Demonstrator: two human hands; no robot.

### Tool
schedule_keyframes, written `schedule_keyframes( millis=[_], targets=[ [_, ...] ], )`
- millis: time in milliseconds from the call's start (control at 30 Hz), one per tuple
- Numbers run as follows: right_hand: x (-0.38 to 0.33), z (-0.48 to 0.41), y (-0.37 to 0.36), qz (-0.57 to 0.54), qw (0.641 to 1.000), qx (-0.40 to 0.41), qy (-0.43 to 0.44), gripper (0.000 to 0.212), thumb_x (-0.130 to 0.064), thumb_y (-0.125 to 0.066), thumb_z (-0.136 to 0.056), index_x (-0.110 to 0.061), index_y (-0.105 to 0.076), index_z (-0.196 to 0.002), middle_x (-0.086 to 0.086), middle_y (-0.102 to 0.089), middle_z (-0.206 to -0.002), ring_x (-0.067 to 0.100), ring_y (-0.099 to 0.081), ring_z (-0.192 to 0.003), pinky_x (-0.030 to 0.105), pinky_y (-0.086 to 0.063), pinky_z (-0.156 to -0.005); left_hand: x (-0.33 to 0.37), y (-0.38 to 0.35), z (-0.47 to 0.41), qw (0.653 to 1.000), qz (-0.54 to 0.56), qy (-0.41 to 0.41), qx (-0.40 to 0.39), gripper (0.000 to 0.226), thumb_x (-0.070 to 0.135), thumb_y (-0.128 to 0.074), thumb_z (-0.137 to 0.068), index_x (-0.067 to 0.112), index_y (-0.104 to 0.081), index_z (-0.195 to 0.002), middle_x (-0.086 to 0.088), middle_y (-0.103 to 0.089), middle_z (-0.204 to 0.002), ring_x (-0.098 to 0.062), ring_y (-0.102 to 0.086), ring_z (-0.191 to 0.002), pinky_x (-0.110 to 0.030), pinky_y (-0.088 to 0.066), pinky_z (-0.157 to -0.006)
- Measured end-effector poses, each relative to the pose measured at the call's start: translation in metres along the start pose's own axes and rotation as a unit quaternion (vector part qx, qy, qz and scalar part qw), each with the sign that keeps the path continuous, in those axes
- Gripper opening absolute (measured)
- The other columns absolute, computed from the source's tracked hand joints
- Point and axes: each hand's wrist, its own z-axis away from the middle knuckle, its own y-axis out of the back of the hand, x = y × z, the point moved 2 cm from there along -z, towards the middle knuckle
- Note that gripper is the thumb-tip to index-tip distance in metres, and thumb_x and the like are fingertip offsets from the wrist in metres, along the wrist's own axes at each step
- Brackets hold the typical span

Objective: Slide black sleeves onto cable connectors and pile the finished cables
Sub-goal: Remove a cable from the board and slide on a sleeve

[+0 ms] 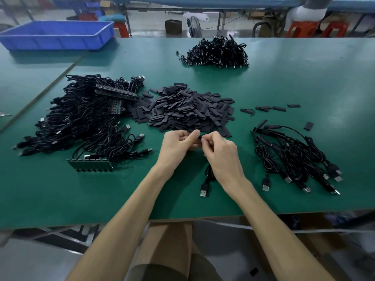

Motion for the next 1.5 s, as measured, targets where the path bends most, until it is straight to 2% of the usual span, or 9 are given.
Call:
schedule_keyframes(
  millis=[100,233,300,400,567,700,900,1300,1500],
  targets=[
    [0.004,0.0,0.0,-0.039,0.999,0.003,-0.012,0.014,-0.022,-0.06,-0.105,-0.009,-0.067,-0.106,0.0,-0.072,-0.086,0.013,-0.068,-0.076,0.041,-0.057,-0.074,0.0,0.0,0.002,1.0,0.028,-0.003,0.011,0.03,0.032,-0.067,-0.098,0.005,-0.075,-0.088,0.001,-0.078,-0.077,-0.004,-0.073,-0.07,-0.01,-0.05,-0.065],
    [0.007,-0.005,-0.002,-0.069,0.997,0.011,-0.02,0.015,-0.023,-0.07,-0.099,-0.017,-0.064,-0.112,-0.008,-0.072,-0.098,0.003,-0.069,-0.09,0.024,-0.057,-0.083,-0.001,0.001,0.0,0.996,0.077,0.0,0.039,0.029,0.032,-0.067,-0.098,0.006,-0.077,-0.09,-0.002,-0.079,-0.082,-0.012,-0.076,-0.077,-0.016,-0.055,-0.069],
    [0.008,-0.006,-0.003,-0.076,0.997,0.01,-0.026,0.017,-0.022,-0.072,-0.097,-0.022,-0.058,-0.106,-0.015,-0.069,-0.096,-0.002,-0.066,-0.094,0.014,-0.053,-0.082,-0.001,0.002,-0.001,0.995,0.09,0.004,0.043,0.029,0.032,-0.067,-0.098,0.007,-0.078,-0.091,-0.003,-0.079,-0.084,-0.015,-0.076,-0.08,-0.018,-0.056,-0.07],
    [0.009,-0.007,-0.004,-0.077,0.996,0.02,-0.028,0.013,-0.021,-0.073,-0.096,-0.02,-0.061,-0.1,-0.017,-0.067,-0.091,-0.006,-0.064,-0.095,0.009,-0.051,-0.079,0.0,0.003,-0.002,0.994,0.097,0.002,0.041,0.028,0.031,-0.066,-0.098,0.008,-0.078,-0.089,-0.004,-0.079,-0.085,-0.017,-0.077,-0.083,-0.018,-0.057,-0.07],
    [0.012,-0.009,-0.001,-0.126,0.99,0.033,-0.061,0.015,-0.018,-0.077,-0.093,-0.026,-0.064,-0.092,-0.016,-0.071,-0.086,-0.002,-0.068,-0.084,0.01,-0.052,-0.075,0.0,0.002,-0.002,0.995,0.092,0.0,0.025,0.029,0.03,-0.066,-0.098,0.004,-0.077,-0.092,-0.005,-0.079,-0.086,-0.018,-0.077,-0.084,-0.02,-0.058,-0.072],
    [0.012,-0.007,-0.002,-0.12,0.991,0.028,-0.048,0.009,-0.017,-0.076,-0.094,-0.019,-0.068,-0.092,-0.016,-0.071,-0.086,-0.003,-0.068,-0.082,0.009,-0.051,-0.072,0.0,0.003,-0.002,0.997,0.073,-0.009,0.014,0.031,0.031,-0.068,-0.097,0.001,-0.075,-0.094,-0.006,-0.079,-0.086,-0.017,-0.077,-0.085,-0.019,-0.057,-0.073],
    [0.015,-0.006,-0.001,-0.125,0.99,0.028,-0.051,0.007,-0.015,-0.077,-0.093,-0.014,-0.071,-0.091,-0.014,-0.072,-0.083,0.003,-0.07,-0.078,0.022,-0.056,-0.073,0.0,0.004,-0.001,0.997,0.069,-0.019,-0.016,0.03,0.027,-0.066,-0.099,-0.003,-0.072,-0.098,-0.007,-0.079,-0.088,-0.017,-0.077,-0.087,-0.02,-0.057,-0.075],
    [0.016,-0.005,0.0,-0.112,0.993,0.037,-0.03,0.007,-0.013,-0.081,-0.088,-0.014,-0.074,-0.084,-0.008,-0.075,-0.085,0.009,-0.069,-0.079,0.035,-0.057,-0.074,0.0,0.005,0.002,0.995,0.056,-0.039,-0.067,0.023,0.022,-0.066,-0.098,0.001,-0.073,-0.106,-0.006,-0.079,-0.096,-0.013,-0.074,-0.087,-0.027,-0.058,-0.087],
    [0.014,-0.004,0.001,-0.123,0.991,0.038,-0.039,0.008,-0.013,-0.083,-0.086,-0.012,-0.075,-0.085,-0.007,-0.075,-0.086,0.01,-0.07,-0.079,0.039,-0.059,-0.075,-0.001,0.005,0.002,0.995,0.052,-0.042,-0.069,0.022,0.023,-0.065,-0.099,0.005,-0.073,-0.107,-0.003,-0.079,-0.093,-0.008,-0.073,-0.084,-0.019,-0.055,-0.08]
  ],
)
